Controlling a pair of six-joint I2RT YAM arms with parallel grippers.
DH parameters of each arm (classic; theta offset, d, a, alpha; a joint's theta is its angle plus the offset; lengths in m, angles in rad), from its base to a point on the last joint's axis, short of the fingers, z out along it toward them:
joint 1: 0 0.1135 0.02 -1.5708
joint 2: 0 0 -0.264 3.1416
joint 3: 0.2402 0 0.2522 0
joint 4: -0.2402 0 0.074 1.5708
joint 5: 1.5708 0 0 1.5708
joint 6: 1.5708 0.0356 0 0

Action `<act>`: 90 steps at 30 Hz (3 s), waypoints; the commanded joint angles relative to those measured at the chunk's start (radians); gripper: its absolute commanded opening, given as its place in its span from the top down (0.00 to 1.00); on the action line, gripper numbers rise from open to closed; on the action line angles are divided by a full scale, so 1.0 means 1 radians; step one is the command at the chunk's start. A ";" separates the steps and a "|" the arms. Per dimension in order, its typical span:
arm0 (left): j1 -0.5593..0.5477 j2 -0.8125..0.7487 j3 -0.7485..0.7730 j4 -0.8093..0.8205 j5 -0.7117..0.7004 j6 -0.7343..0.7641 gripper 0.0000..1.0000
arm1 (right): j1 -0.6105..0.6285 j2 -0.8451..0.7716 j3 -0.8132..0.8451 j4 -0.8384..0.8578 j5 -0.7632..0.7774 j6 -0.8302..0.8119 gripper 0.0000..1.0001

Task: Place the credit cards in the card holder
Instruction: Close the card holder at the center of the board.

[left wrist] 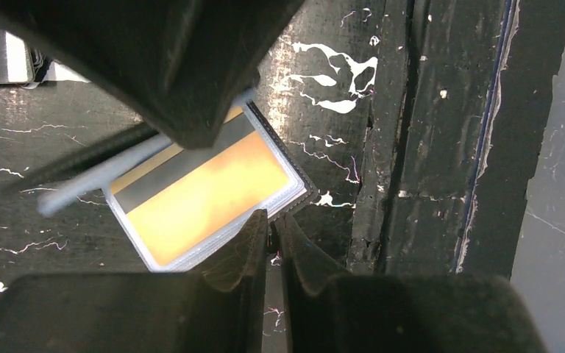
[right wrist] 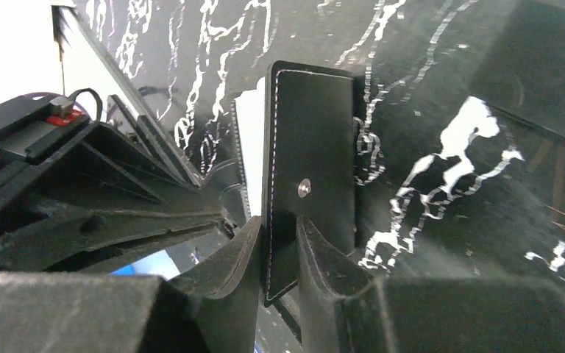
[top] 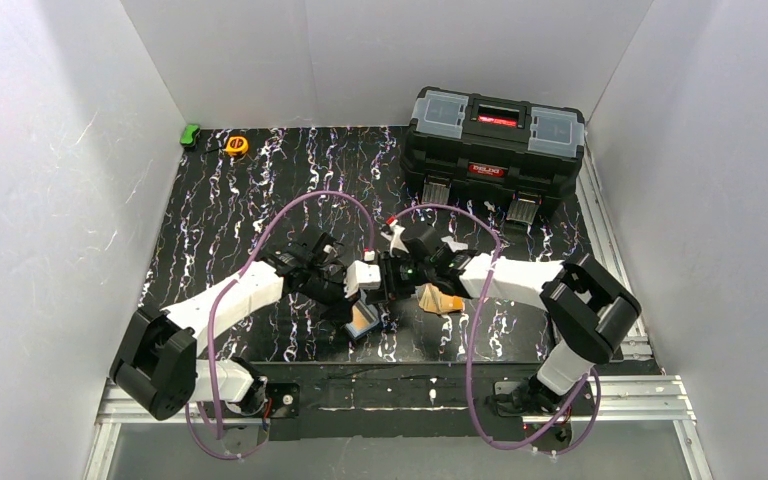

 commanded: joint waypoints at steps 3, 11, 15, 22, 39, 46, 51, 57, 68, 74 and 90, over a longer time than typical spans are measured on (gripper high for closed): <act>0.004 -0.039 -0.017 -0.028 0.039 0.012 1.00 | 0.035 0.056 0.072 0.062 -0.099 0.001 0.71; 0.004 -0.059 -0.057 -0.029 0.041 0.026 1.00 | 0.042 0.131 0.082 0.137 -0.265 0.013 0.60; 0.004 -0.073 -0.082 -0.035 0.038 0.026 1.00 | 0.038 0.202 0.127 0.118 -0.329 0.022 0.59; 0.004 -0.195 -0.098 -0.153 0.047 0.084 0.61 | 0.014 0.355 0.140 0.155 -0.472 0.056 0.49; 0.102 -0.065 -0.102 0.303 -0.219 0.018 0.59 | -0.003 0.297 0.074 -0.004 -0.339 -0.031 0.51; 0.162 0.155 0.029 0.207 -0.198 0.004 0.62 | 0.001 0.258 0.083 -0.005 -0.312 -0.048 0.51; 0.162 0.266 0.094 0.094 -0.223 -0.016 0.64 | 0.010 0.200 0.074 -0.036 -0.275 -0.073 0.49; 0.162 0.309 0.129 0.038 -0.222 -0.059 0.67 | 0.029 0.109 0.082 -0.126 -0.181 -0.114 0.38; 0.159 0.248 0.052 0.035 -0.209 -0.048 0.71 | 0.067 -0.046 0.060 -0.236 0.005 -0.107 0.22; 0.145 0.195 -0.008 0.079 -0.212 -0.057 0.72 | 0.074 -0.067 0.014 -0.256 0.033 -0.068 0.21; 0.145 0.173 -0.048 0.095 -0.198 -0.072 0.74 | 0.090 -0.054 0.055 -0.403 0.066 -0.052 0.25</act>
